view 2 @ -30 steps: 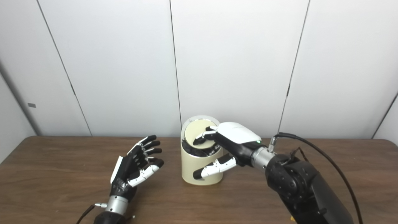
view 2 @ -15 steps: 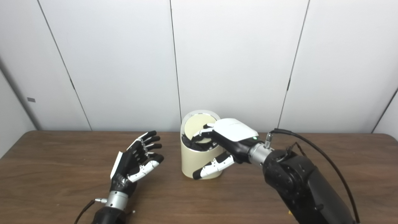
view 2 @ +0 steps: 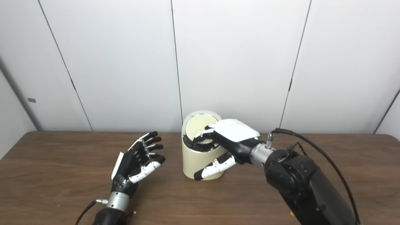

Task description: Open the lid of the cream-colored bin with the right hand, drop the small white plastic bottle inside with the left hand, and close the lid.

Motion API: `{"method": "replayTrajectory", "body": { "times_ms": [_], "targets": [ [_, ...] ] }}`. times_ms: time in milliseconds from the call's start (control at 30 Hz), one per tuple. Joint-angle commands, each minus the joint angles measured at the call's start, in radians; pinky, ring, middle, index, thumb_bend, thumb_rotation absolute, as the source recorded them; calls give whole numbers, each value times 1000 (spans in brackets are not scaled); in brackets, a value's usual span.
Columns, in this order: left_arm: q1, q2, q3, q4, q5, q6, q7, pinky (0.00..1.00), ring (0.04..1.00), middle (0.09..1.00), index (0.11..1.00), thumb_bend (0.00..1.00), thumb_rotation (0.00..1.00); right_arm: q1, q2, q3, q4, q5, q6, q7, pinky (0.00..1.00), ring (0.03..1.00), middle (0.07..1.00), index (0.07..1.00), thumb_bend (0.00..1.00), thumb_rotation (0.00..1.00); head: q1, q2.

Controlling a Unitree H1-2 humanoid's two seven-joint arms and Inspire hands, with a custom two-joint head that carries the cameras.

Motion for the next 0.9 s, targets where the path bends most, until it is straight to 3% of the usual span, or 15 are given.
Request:
{"method": "replayTrajectory", "body": {
  "times_ms": [0, 233, 333, 533, 700, 867],
  "targets": [
    [-18, 5, 0, -10, -3, -9, -5, 584, 733, 793, 822, 727, 224, -7, -5, -10, -13, 10, 17, 21, 919, 924, 785, 780, 720, 685, 1, 1],
    [-21, 6, 1, -2, -6, -16, -10, 579, 730, 793, 824, 730, 229, -6, 30, -81, -40, 46, 41, -39, 907, 917, 792, 771, 703, 652, 0, -2],
    [-22, 5, 3, -2, -6, -15, -13, 582, 734, 791, 821, 728, 222, -10, 53, -122, -49, 70, 31, -85, 824, 890, 780, 761, 688, 615, -2, -3],
    [-25, 6, 4, 5, 1, -20, -12, 587, 731, 790, 820, 732, 227, -19, 89, -188, -18, 129, -52, -207, 650, 792, 781, 769, 663, 534, -6, -6],
    [-26, 6, 3, 9, 1, -22, -14, 589, 732, 792, 823, 729, 223, 2, 113, -229, -16, 136, -85, -313, 697, 826, 834, 800, 643, 523, -7, -10],
    [-26, 6, 3, 12, -11, -25, -23, 591, 735, 791, 821, 728, 209, 36, 143, -285, 7, 146, -140, -457, 698, 816, 832, 801, 629, 434, -12, -13]
  ]
}}
